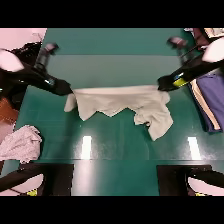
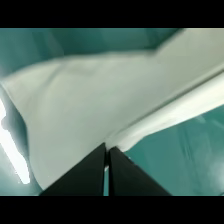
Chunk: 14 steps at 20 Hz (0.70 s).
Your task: Fold the shirts.
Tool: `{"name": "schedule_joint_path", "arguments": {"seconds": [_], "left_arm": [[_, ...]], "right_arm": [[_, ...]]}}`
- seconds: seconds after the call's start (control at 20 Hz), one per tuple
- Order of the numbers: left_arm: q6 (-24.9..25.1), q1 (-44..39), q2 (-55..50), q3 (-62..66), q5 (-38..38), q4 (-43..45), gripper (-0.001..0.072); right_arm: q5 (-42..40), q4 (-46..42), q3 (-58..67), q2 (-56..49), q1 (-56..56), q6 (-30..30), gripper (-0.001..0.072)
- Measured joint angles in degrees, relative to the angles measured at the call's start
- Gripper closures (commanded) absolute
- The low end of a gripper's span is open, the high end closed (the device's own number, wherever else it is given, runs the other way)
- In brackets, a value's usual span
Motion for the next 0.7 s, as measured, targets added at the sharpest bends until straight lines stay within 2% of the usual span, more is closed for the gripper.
{"name": "schedule_joint_path", "arguments": {"seconds": [0.25, 0.3, 0.35, 0.4, 0.45, 0.6, 0.65, 0.7], "left_arm": [[0.57, 0.02, -9.38, -3.96, 13.92, -0.33, 0.0681], [0.55, 0.02, -10.12, -4.2, 16.94, -0.46, 0.0648], [0.48, 0.02, -10.64, -4.35, 19.32, -0.52, 0.0398], [0.17, 0.09, -11.04, -4.44, 21.46, -0.02, 0.0234], [-0.26, 0.2, -11.32, -4.37, 22.56, 0.13, 0.0214], [-0.79, -0.04, -11.69, -2.27, 23.61, -0.37, 0.0214], [-0.9, 0.11, -11.69, -0.68, 22.47, -0.17, 0.0214], [-1.03, 0.09, -11.69, 1.05, 20.76, 0.15, 0.0214]], "right_arm": [[-8.94, 1.07, -3.58, -8.15, 0.72, -0.85, 0.0695], [-10.23, 1.22, -3.17, -9.16, 0.72, -0.9, 0.0694], [-11.23, 1.33, -2.45, -9.97, 0.72, -0.94, 0.0694], [-11.85, 0.96, -1.62, -10.56, 0.72, -1.07, 0.0694], [-12.46, 0.83, -0.63, -11.17, 0.61, -1.07, 0.0694], [-13.64, 1.55, 2.29, -12.0, 0.76, -1.09, 0.0688], [-13.64, 1.53, 3.39, -12.15, 0.61, -1.07, 0.051], [-13.57, 1.57, 4.48, -12.22, 0.35, -1.09, 0.0275]]}}
